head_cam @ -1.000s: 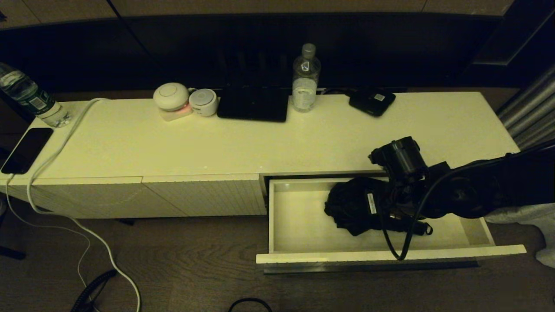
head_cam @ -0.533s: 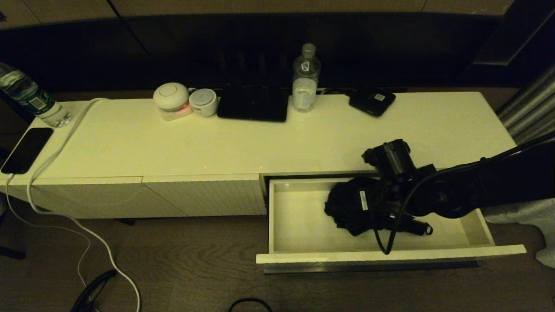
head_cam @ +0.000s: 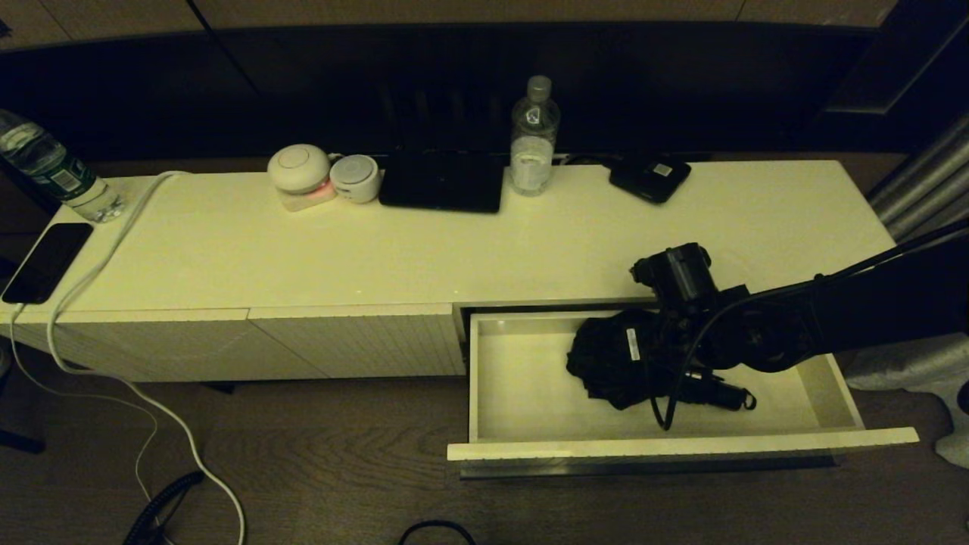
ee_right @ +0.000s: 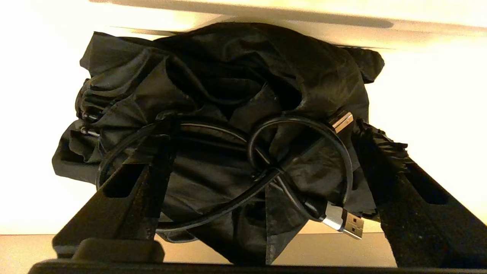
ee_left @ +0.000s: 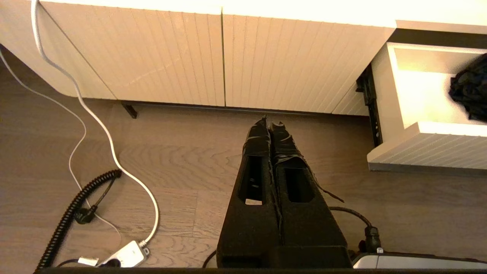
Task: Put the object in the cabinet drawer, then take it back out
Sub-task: Take the umbrella out of the drawer and put it on the table
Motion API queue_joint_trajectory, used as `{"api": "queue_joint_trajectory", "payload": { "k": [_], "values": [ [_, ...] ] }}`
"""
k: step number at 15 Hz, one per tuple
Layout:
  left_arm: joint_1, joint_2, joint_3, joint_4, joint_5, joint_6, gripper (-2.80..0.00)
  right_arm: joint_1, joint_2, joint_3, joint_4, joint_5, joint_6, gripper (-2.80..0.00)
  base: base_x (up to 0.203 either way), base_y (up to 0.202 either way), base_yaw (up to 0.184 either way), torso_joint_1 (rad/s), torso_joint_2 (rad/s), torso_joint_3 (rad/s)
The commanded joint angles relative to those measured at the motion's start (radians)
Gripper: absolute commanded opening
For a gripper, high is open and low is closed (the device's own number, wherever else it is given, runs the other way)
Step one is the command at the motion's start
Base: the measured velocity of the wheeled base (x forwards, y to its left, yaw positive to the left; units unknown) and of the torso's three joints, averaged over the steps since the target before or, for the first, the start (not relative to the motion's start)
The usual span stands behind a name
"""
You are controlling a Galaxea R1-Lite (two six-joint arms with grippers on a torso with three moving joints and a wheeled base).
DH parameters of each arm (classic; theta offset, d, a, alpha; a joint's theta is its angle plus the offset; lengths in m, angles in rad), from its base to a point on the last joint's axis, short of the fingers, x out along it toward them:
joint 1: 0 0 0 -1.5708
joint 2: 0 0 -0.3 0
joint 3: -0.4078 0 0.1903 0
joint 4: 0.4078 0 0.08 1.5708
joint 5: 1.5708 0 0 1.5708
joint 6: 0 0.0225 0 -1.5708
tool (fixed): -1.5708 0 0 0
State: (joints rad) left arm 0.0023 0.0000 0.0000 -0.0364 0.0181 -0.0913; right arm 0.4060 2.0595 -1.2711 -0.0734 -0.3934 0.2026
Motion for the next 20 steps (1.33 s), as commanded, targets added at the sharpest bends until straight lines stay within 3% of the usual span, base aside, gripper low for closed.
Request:
{"api": "queue_joint_trajectory", "payload": {
  "k": [1,8,17,20],
  "values": [
    [0.001,-0.002,0.001,0.000,0.000,-0.001,-2.80,0.001,0.008,-0.004,0.001,-0.004,0.001,0.00,0.000,0.000,0.000,0.000,0.00,0.000],
    [0.001,-0.002,0.000,0.000,0.000,-0.001,-2.80,0.013,-0.066,0.025,0.025,-0.014,0.038,0.00,0.000,0.000,0.000,0.000,0.00,0.000],
    [0.001,-0.002,0.000,0.000,0.000,-0.001,-2.80,0.050,-0.049,-0.030,0.140,0.003,0.515,0.00,0.000,0.000,0.000,0.000,0.00,0.000],
    [0.001,-0.002,0.000,0.000,0.000,-0.001,-2.80,0.033,-0.043,-0.035,0.141,0.009,0.605,0.00,0.000,0.000,0.000,0.000,0.00,0.000]
  ]
}}
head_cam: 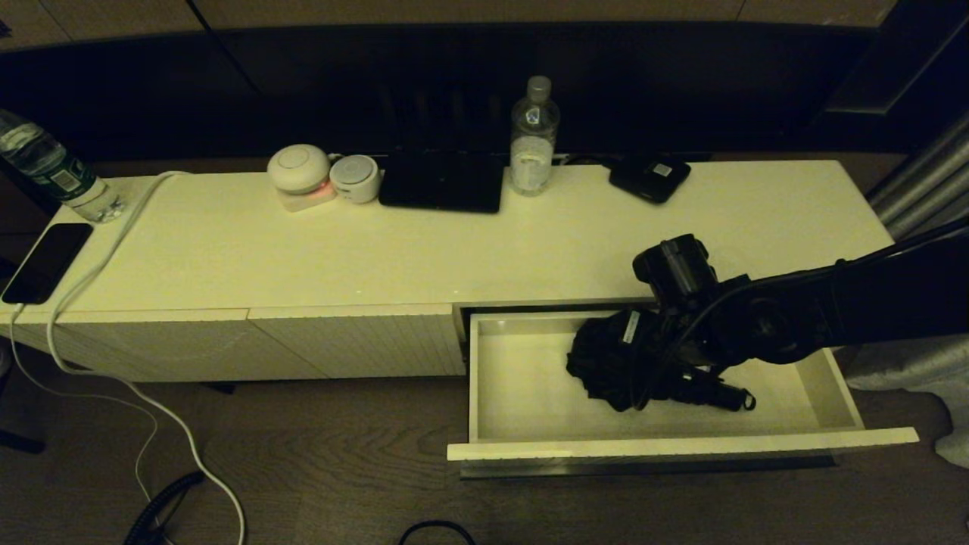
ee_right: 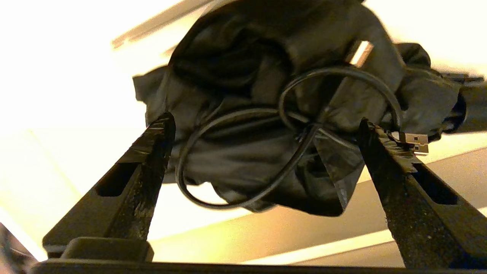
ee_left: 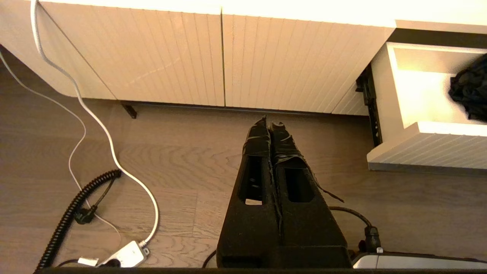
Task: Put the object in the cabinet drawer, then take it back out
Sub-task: Take the umbrella out of the drawer and put it on the table
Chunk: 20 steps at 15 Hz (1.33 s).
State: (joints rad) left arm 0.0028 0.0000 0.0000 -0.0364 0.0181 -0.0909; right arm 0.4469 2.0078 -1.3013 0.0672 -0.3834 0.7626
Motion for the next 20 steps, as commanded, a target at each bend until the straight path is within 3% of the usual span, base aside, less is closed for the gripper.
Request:
{"api": "queue_joint_trajectory", "payload": {
  "k": [1,12,20],
  "values": [
    [0.000,-0.002,0.000,0.000,0.000,-0.001,-2.80,-0.015,0.014,-0.007,0.001,0.001,0.067,0.00,0.000,0.000,0.000,0.000,0.00,0.000],
    [0.000,-0.002,0.000,0.000,0.000,-0.001,-2.80,-0.089,0.031,0.033,0.002,0.038,0.217,0.00,0.000,0.000,0.000,0.000,0.00,0.000],
    [0.000,-0.002,0.000,0.000,0.000,-0.001,-2.80,-0.094,0.023,0.042,0.003,0.040,0.225,0.00,0.000,0.000,0.000,0.000,0.00,0.000]
  ]
}}
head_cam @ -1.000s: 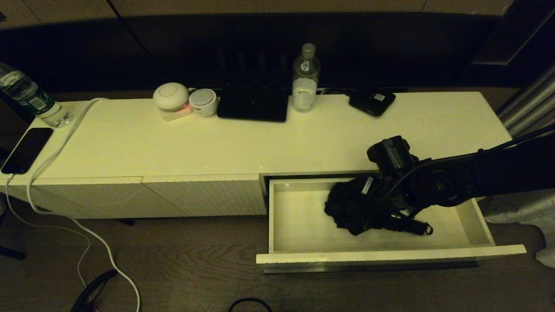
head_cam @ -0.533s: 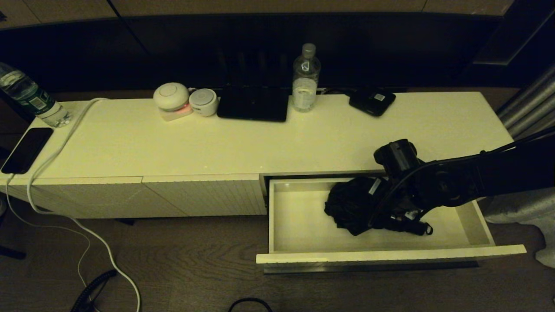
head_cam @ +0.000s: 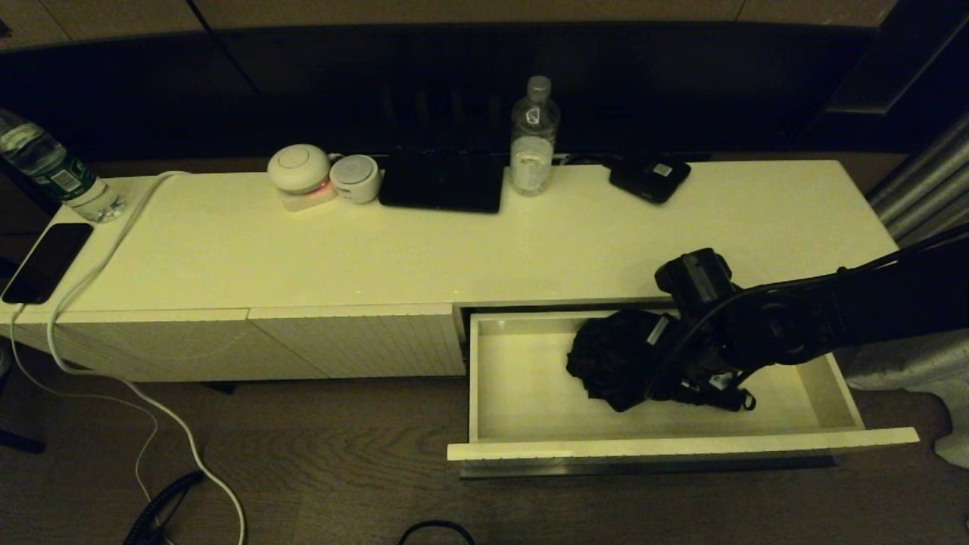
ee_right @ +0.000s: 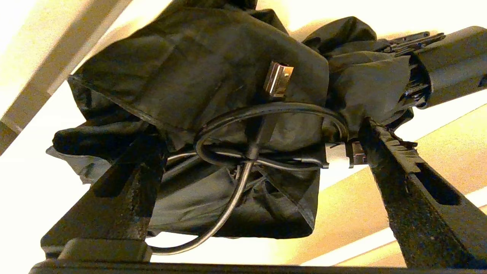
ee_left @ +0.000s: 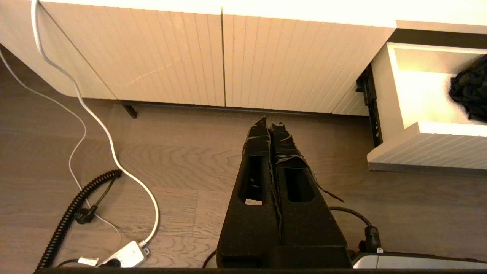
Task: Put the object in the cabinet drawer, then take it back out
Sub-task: Take the umbrella out of the drawer and put it on the table
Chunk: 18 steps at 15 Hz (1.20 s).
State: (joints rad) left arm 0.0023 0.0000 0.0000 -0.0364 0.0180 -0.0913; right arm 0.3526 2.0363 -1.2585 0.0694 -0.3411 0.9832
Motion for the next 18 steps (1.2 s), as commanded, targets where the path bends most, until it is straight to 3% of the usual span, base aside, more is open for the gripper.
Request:
{"api": "queue_joint_trajectory", "payload": {
  "k": [1,2,15,18],
  "values": [
    [0.001,-0.002,0.000,0.000,0.000,-0.001,-2.80,0.001,-0.002,0.000,0.001,-0.003,0.006,0.00,0.000,0.000,0.000,0.000,0.00,0.000],
    [0.001,-0.002,0.000,0.000,0.000,-0.001,-2.80,0.001,0.004,0.001,0.001,-0.002,0.005,-2.80,0.000,0.000,0.000,0.000,0.00,0.000],
    [0.001,-0.002,0.000,0.000,0.000,-0.001,-2.80,0.012,-0.018,0.023,0.004,-0.003,-0.014,-2.80,0.000,0.000,0.000,0.000,0.00,0.000],
    [0.001,-0.002,0.000,0.000,0.000,-0.001,-2.80,0.036,-0.071,0.023,0.058,-0.017,-0.028,-2.80,0.000,0.000,0.000,0.000,0.00,0.000]
  ]
}}
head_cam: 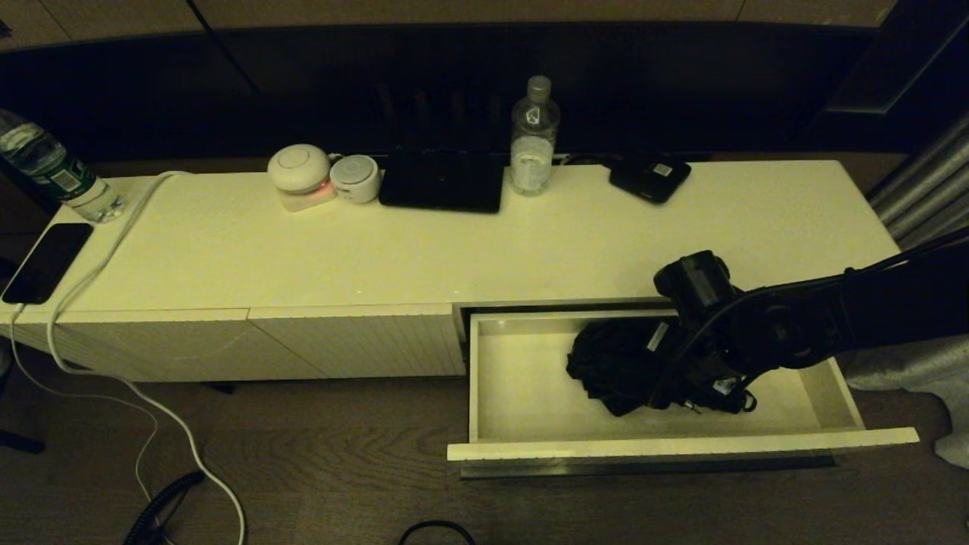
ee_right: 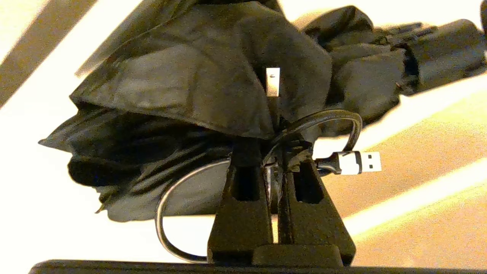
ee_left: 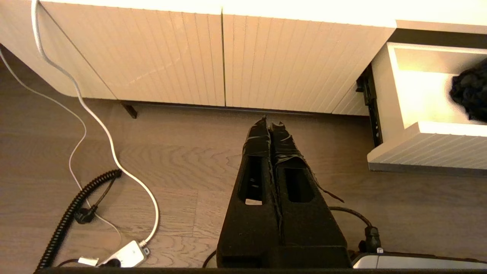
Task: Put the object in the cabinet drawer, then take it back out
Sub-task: Take the umbrella out of the drawer and put it on the table
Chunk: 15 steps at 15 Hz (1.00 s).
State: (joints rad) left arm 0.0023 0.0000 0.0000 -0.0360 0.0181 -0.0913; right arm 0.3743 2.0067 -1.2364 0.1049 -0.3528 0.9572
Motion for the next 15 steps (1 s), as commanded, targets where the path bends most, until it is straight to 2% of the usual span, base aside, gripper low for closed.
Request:
{"api": "queue_joint_trajectory", "payload": {
  "k": [1,11,13,15],
  "values": [
    [0.001,-0.002,0.000,-0.001,0.000,-0.001,-2.80,0.021,-0.062,0.001,0.035,-0.011,-0.014,-2.80,0.000,0.000,0.000,0.000,0.00,0.000],
    [0.001,-0.002,0.000,-0.001,0.000,-0.001,-2.80,0.074,-0.171,-0.012,0.032,-0.029,-0.144,-2.80,0.000,0.000,0.000,0.000,0.00,0.000],
    [0.001,-0.002,0.000,-0.001,0.000,-0.001,-2.80,0.087,-0.199,-0.021,0.037,-0.032,-0.149,-2.80,0.000,0.000,0.000,0.000,0.00,0.000],
    [0.001,-0.002,0.000,-0.001,0.000,-0.001,-2.80,0.095,-0.229,-0.035,0.040,-0.077,-0.181,-2.80,0.000,0.000,0.000,0.000,0.00,0.000]
  ]
}}
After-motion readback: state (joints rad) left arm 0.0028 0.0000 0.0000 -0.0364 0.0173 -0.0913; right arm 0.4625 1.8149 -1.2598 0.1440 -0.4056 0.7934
